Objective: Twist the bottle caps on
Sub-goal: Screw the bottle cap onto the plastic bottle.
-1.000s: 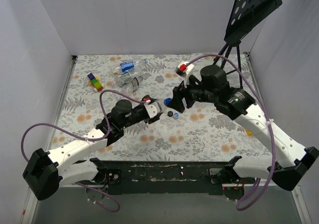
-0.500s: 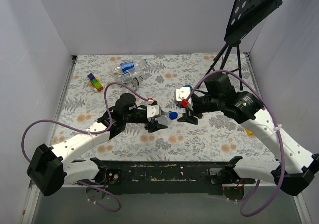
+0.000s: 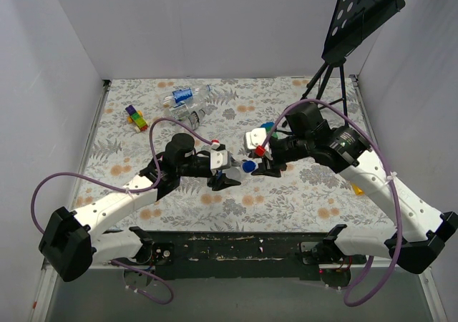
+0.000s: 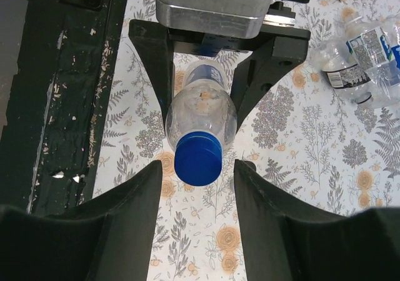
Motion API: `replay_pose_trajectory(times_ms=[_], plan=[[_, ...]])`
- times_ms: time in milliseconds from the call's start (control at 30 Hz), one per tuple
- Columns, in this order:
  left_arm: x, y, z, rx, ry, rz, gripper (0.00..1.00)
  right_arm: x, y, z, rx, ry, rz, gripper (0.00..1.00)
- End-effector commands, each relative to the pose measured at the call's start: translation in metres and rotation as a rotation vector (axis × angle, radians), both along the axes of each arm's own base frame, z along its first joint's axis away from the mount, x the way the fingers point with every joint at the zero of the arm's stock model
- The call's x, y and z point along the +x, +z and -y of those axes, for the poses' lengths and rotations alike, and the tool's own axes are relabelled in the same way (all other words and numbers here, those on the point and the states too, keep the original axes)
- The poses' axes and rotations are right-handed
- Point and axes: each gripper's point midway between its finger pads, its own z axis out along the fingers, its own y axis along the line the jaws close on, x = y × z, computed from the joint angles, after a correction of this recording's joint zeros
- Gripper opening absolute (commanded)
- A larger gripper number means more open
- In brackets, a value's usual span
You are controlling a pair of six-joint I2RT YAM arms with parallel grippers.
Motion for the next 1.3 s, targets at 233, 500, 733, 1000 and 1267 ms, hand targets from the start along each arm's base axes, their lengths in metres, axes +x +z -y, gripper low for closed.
replay_pose_trajectory(times_ms=[233,500,733,1000,1267], plan=[[0.004,0.017,0.002,-0.029,0.005,0.021,0.00,0.004,0.002,-0.011,-0.011,0.001,0.010,0.43],[0.026,0.025,-0.007,-0.063,0.144,0.125,0.00,0.013,-0.012,-0.015,0.006,-0.162,-0.115,0.10],[0.067,0.035,-0.037,-0.086,0.507,0.382,0.00,0.024,-0.018,-0.031,0.130,-0.551,-0.509,0.01],[0.085,0.047,-0.084,-0.081,0.920,0.666,0.00,0.017,-0.052,-0.035,0.252,-0.921,-1.015,0.01],[0.079,0.039,-0.080,-0.021,0.922,0.729,0.00,0.030,-0.037,-0.030,0.393,-0.967,-0.988,0.10]])
